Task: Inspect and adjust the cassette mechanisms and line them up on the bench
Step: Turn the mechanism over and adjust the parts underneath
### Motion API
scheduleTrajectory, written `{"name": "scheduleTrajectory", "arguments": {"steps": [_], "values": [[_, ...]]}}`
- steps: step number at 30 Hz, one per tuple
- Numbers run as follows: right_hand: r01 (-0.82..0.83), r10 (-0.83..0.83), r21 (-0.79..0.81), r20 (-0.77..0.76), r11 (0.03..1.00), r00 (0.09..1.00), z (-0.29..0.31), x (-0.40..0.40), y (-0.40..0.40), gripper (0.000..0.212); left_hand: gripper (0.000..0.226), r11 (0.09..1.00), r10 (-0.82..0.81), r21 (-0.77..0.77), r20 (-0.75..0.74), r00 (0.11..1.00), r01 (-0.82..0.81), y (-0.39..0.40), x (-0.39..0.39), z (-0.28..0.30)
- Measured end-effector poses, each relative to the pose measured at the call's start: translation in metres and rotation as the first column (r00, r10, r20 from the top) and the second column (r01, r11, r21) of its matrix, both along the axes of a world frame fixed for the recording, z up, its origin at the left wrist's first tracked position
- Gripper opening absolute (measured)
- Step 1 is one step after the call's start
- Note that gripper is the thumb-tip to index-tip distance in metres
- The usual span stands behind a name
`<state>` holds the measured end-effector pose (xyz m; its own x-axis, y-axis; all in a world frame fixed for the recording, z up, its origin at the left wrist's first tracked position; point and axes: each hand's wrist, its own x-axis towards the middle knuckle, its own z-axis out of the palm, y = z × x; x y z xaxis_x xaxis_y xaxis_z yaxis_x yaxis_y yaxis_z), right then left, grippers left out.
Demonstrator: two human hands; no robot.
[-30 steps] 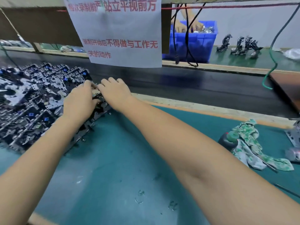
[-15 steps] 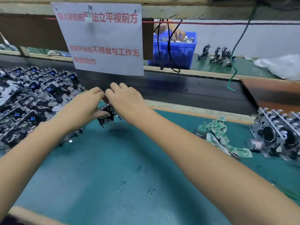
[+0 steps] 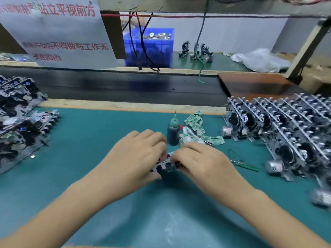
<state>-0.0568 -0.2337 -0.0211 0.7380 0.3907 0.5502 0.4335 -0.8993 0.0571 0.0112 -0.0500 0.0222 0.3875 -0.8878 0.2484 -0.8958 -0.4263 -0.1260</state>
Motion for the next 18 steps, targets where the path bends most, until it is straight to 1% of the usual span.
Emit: {"name": "scheduleTrajectory", "arguments": {"steps": [1,2,3,4,5,6,7,8,9,10,11,12,14,15,16,17,18], "values": [[0.012,-0.013,0.024,0.038,1.000,0.999,-0.007,-0.010,-0.013,0.008,0.032,0.999,-0.024,-0.032,0.031,0.999,0.025,-0.013,-0.007,-0.006],[0.018,-0.021,0.039,0.079,0.999,0.997,-0.014,-0.021,-0.024,0.011,0.017,0.997,-0.052,-0.057,0.078,0.996,0.057,-0.026,-0.013,-0.013],[0.018,-0.023,0.045,0.112,0.999,0.993,-0.023,-0.031,-0.034,0.015,0.009,0.990,-0.105,-0.079,0.116,0.988,0.115,-0.038,-0.020,-0.020],[0.015,-0.021,0.042,0.137,0.999,0.990,-0.032,-0.041,-0.042,0.020,0.019,0.981,-0.162,-0.085,0.147,0.976,0.176,-0.048,-0.025,-0.030],[0.017,-0.021,0.030,0.147,0.999,0.989,-0.041,-0.049,-0.048,0.023,0.024,0.969,-0.211,-0.096,0.162,0.964,0.229,-0.056,-0.029,-0.039],[0.026,-0.028,0.012,0.147,1.000,0.989,-0.049,-0.057,-0.052,0.024,0.021,0.960,-0.238,-0.107,0.164,0.957,0.257,-0.062,-0.030,-0.046],[0.036,-0.035,-0.006,0.132,0.999,0.991,-0.055,-0.062,-0.056,0.022,0.028,0.962,-0.239,-0.099,0.141,0.961,0.254,-0.064,-0.029,-0.054],[0.042,-0.039,-0.018,0.110,0.999,0.993,-0.059,-0.066,-0.059,0.019,0.053,0.976,-0.196,-0.073,0.102,0.975,0.203,-0.065,-0.027,-0.060],[0.040,-0.038,-0.018,0.086,0.999,0.996,-0.062,-0.068,-0.062,0.017,0.079,0.985,-0.164,-0.050,0.053,0.985,0.167,-0.063,-0.024,-0.069],[0.032,-0.032,-0.008,0.064,0.999,0.997,-0.062,-0.070,-0.065,0.015,0.095,0.989,-0.137,-0.061,-0.019,0.990,0.136,-0.061,-0.020,-0.074],[0.025,-0.025,0.004,0.043,1.000,0.999,-0.062,-0.070,-0.066,0.015,0.103,0.989,-0.125,-0.097,-0.132,0.983,0.112,-0.058,-0.016,-0.078],[0.022,-0.022,0.014,0.026,1.000,0.999,-0.061,-0.070,-0.067,0.017,0.107,0.985,-0.118,-0.153,-0.292,0.949,0.076,-0.056,-0.013,-0.081],[0.025,-0.025,0.049,0.010,0.999,1.000,-0.059,-0.070,-0.066,0.022,0.110,0.972,-0.136,-0.233,-0.592,0.794,-0.007,-0.052,-0.006,-0.087],[0.028,-0.028,0.072,0.005,0.997,1.000,-0.058,-0.069,-0.064,0.024,0.110,0.966,-0.148,-0.256,-0.676,0.722,-0.042,-0.050,-0.004,-0.091],[0.032,-0.032,0.095,0.003,0.995,0.999,-0.058,-0.069,-0.062,0.025,0.109,0.960,-0.156,-0.273,-0.721,0.675,-0.070,-0.050,-0.003,-0.093],[0.038,-0.039,0.116,0.001,0.993,0.999,-0.058,-0.069,-0.061,0.025,0.109,0.954,-0.163,-0.286,-0.741,0.651,-0.086,-0.049,-0.002,-0.095],[0.049,-0.049,0.139,-0.003,0.989,0.999,-0.058,-0.069,-0.060,0.026,0.108,0.951,-0.163,-0.294,-0.739,0.654,-0.096,-0.049,-0.001,-0.097]]}}
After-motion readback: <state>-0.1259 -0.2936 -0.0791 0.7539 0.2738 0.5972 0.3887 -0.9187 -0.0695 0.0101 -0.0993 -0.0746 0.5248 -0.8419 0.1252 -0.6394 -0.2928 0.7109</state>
